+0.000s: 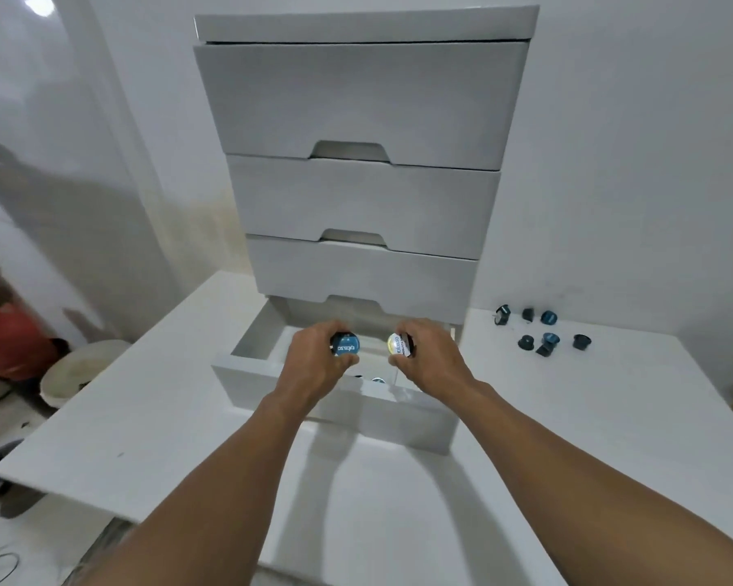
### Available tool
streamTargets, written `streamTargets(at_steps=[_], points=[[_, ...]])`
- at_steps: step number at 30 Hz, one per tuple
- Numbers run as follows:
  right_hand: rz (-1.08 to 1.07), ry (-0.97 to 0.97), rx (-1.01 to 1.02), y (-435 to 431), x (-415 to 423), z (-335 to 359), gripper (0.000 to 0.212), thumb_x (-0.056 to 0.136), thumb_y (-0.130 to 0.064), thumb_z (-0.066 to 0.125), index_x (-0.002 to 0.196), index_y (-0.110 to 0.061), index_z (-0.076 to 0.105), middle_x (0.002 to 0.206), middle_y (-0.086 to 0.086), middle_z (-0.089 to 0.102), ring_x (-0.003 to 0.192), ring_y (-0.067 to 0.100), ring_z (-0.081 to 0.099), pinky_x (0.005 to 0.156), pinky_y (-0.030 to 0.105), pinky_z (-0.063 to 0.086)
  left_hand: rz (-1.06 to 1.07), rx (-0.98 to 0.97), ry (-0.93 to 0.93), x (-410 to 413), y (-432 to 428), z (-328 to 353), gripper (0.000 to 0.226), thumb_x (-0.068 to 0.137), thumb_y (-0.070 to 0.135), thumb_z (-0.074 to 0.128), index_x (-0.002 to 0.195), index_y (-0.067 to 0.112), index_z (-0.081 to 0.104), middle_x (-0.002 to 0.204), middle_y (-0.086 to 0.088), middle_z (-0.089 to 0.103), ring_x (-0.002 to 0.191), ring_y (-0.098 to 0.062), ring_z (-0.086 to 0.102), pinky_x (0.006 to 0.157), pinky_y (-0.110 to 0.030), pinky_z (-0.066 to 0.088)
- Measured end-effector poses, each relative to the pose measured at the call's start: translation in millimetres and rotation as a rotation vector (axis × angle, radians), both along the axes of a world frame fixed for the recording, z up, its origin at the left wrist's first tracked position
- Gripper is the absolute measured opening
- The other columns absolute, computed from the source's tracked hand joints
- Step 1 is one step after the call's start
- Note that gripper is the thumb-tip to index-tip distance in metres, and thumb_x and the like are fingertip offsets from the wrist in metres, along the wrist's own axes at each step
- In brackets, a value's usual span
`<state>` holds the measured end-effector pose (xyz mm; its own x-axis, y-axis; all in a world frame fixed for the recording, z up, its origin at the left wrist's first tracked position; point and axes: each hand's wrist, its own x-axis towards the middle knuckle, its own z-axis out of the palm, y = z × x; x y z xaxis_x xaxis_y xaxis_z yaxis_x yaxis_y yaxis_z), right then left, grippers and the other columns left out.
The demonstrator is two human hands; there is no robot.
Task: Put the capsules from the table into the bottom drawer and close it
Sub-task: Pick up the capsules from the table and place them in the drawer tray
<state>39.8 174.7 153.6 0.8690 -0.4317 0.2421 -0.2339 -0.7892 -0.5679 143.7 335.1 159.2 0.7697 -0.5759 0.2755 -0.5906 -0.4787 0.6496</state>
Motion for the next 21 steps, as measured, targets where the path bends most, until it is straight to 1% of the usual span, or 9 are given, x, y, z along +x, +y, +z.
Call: streamTargets(at_steps=[2, 4, 6, 10, 12, 14, 16, 19, 21], points=[[-0.002, 0.025, -0.005, -7, 19, -4, 0.021, 0.074, -0.018, 0.075, 0.082, -0.021, 0.055, 0.083, -0.002, 0.054, 0.08, 0.017, 0.047, 0.059, 0.021, 0.027, -0.017, 0.009, 0.007, 18, -8, -5, 0.031, 0.07, 0.02, 0.082, 0.097, 0.021, 0.067, 0.088, 0.007, 0.067, 0.078, -0.011, 0.062, 0.074, -0.025, 0.053], [-0.013, 0.039, 0.002, -17, 40, -10, 0.024, 0.075, -0.018, 0.075, 0.095, -0.02, 0.062, 0.091, 0.001, 0.056, 0.083, 0.018, 0.05, 0.066, 0.024, 0.031, -0.034, 0.012, 0.009, 38, -15, -10, 0.029, 0.07, 0.019, 0.082, 0.095, 0.02, 0.067, 0.087, 0.007, 0.067, 0.077, -0.011, 0.062, 0.073, -0.025, 0.053], [-0.017, 0.067, 0.001, -26, 62, -18, 0.03, 0.076, -0.016, 0.075, 0.104, -0.02, 0.064, 0.096, 0.003, 0.058, 0.085, 0.019, 0.052, 0.071, 0.026, 0.034, -0.041, 0.026, 0.006, 58, -21, -15, 0.026, 0.071, 0.017, 0.08, 0.093, 0.019, 0.067, 0.086, 0.007, 0.067, 0.076, -0.011, 0.061, 0.07, -0.025, 0.052], [-0.016, 0.147, 0.004, -38, 104, -46, 0.028, 0.077, -0.011, 0.071, 0.104, -0.017, 0.065, 0.096, 0.006, 0.059, 0.087, 0.024, 0.055, 0.067, 0.024, 0.03, -0.069, 0.146, -0.04, 110, -27, -26, 0.026, 0.071, 0.013, 0.076, 0.095, 0.017, 0.068, 0.085, 0.006, 0.062, 0.075, -0.012, 0.055, 0.068, -0.022, 0.044], [-0.015, 0.174, 0.01, -42, 121, -62, 0.029, 0.077, -0.008, 0.069, 0.105, -0.016, 0.066, 0.1, 0.008, 0.062, 0.093, 0.025, 0.057, 0.069, 0.023, 0.032, -0.059, 0.153, -0.045, 138, -30, -33, 0.026, 0.069, 0.01, 0.076, 0.094, 0.017, 0.068, 0.083, 0.008, 0.059, 0.074, -0.011, 0.054, 0.065, -0.018, 0.042], [-0.025, 0.203, 0.076, -44, 132, -78, 0.037, 0.079, -0.008, 0.067, 0.115, -0.018, 0.064, 0.113, 0.006, 0.061, 0.105, 0.023, 0.056, 0.079, 0.021, 0.036, -0.088, 0.179, 0.002, 158, -33, -41, 0.026, 0.067, 0.008, 0.075, 0.092, 0.016, 0.068, 0.081, 0.007, 0.062, 0.072, -0.011, 0.057, 0.064, -0.016, 0.046], [-0.042, 0.26, 0.151, -43, 139, -92, 0.04, 0.081, -0.011, 0.065, 0.12, -0.021, 0.062, 0.12, 0.004, 0.06, 0.11, 0.022, 0.054, 0.084, 0.022, 0.038, -0.126, 0.226, 0.06, 173, -36, -53, 0.028, 0.067, 0.006, 0.074, 0.092, 0.016, 0.07, 0.083, 0.003, 0.068, 0.074, -0.014, 0.062, 0.068, -0.023, 0.05], [-0.037, 0.303, 0.211, -42, 153, -112, 0.037, 0.081, -0.013, 0.06, 0.117, -0.02, 0.063, 0.116, 0.005, 0.062, 0.108, 0.023, 0.055, 0.082, 0.023, 0.038, -0.184, 0.322, 0.133, 191, -46, -78, 0.041, 0.069, 0.011, 0.076, 0.108, 0.017, 0.068, 0.102, -0.001, 0.069, 0.089, -0.017, 0.062, 0.08, -0.022, 0.047], [-0.044, 0.328, 0.211, -41, 163, -122, 0.038, 0.079, -0.013, 0.061, 0.117, -0.019, 0.063, 0.112, 0.006, 0.062, 0.105, 0.024, 0.055, 0.08, 0.023, 0.036, -0.279, 0.398, 0.123, 202, -55, -96, 0.041, 0.07, 0.015, 0.074, 0.111, 0.019, 0.067, 0.108, -0.003, 0.067, 0.096, -0.02, 0.061, 0.083, -0.023, 0.045]])
